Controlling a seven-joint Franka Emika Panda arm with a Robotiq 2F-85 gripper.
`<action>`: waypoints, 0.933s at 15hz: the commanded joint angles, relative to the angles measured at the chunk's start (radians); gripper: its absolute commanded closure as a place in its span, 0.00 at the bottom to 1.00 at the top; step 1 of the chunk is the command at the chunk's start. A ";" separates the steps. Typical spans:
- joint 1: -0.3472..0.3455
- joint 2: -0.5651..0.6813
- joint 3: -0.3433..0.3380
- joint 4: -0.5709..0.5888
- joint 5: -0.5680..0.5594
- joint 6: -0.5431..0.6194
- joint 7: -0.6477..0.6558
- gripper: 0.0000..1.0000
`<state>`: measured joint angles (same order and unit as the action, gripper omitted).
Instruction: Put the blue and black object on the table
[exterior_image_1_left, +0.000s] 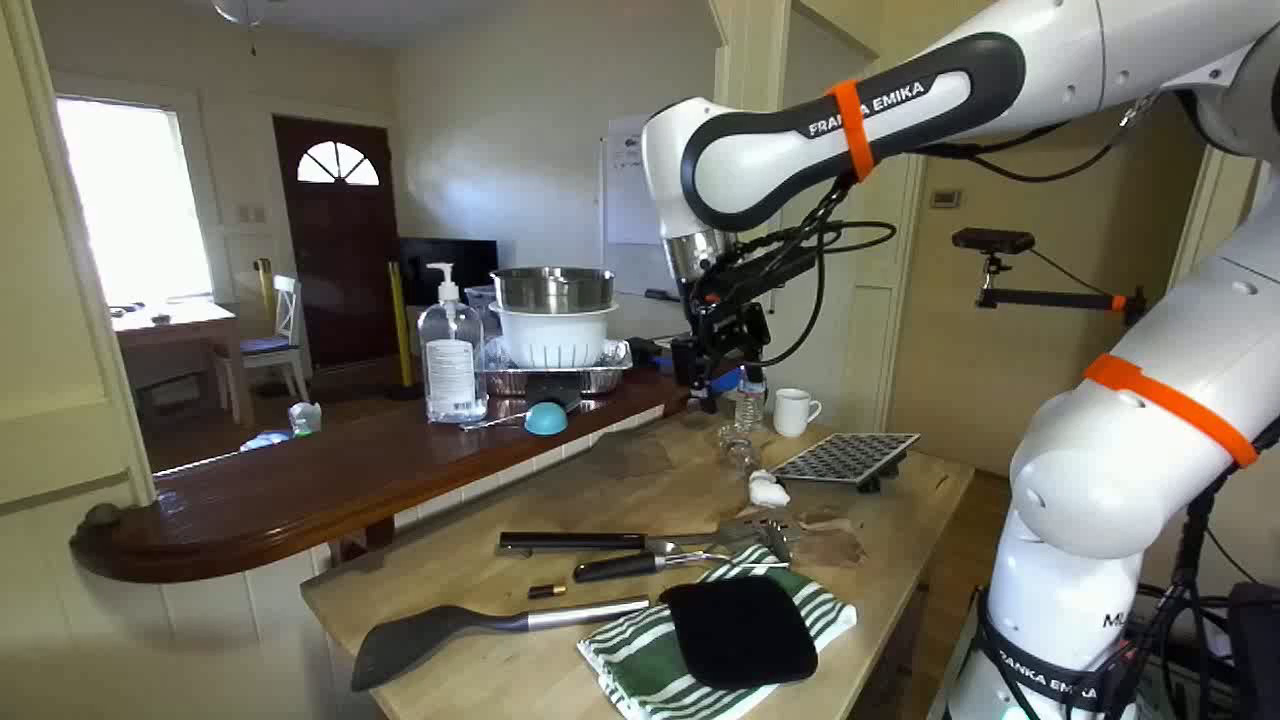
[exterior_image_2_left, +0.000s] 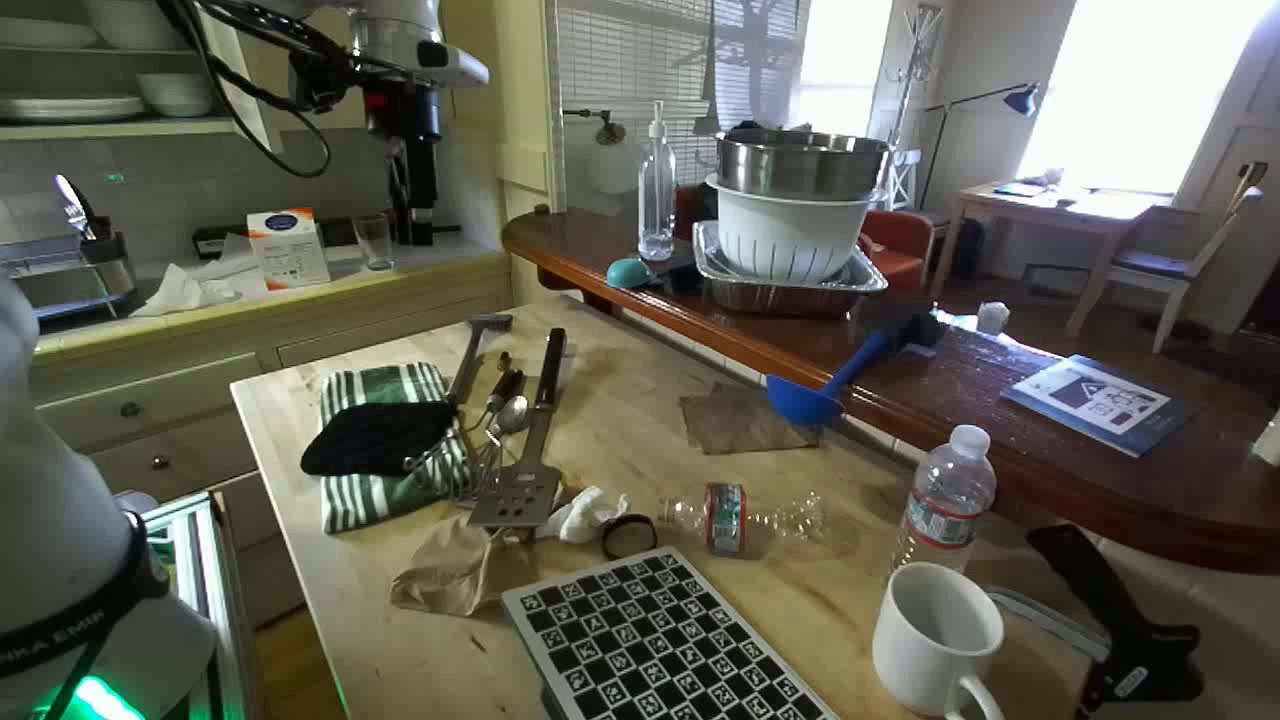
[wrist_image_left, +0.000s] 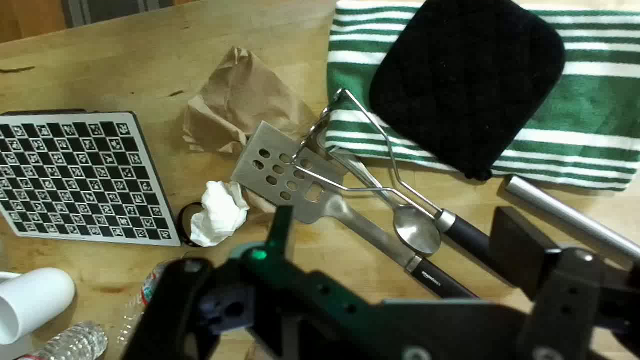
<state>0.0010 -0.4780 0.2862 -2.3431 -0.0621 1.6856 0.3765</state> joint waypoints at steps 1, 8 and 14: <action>0.031 0.005 -0.026 0.002 -0.011 -0.003 0.011 0.00; -0.031 0.135 -0.033 0.093 -0.023 0.188 0.231 0.00; -0.061 0.358 -0.047 0.255 -0.113 0.410 0.545 0.00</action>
<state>-0.0617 -0.2540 0.2410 -2.1886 -0.1118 2.0155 0.7539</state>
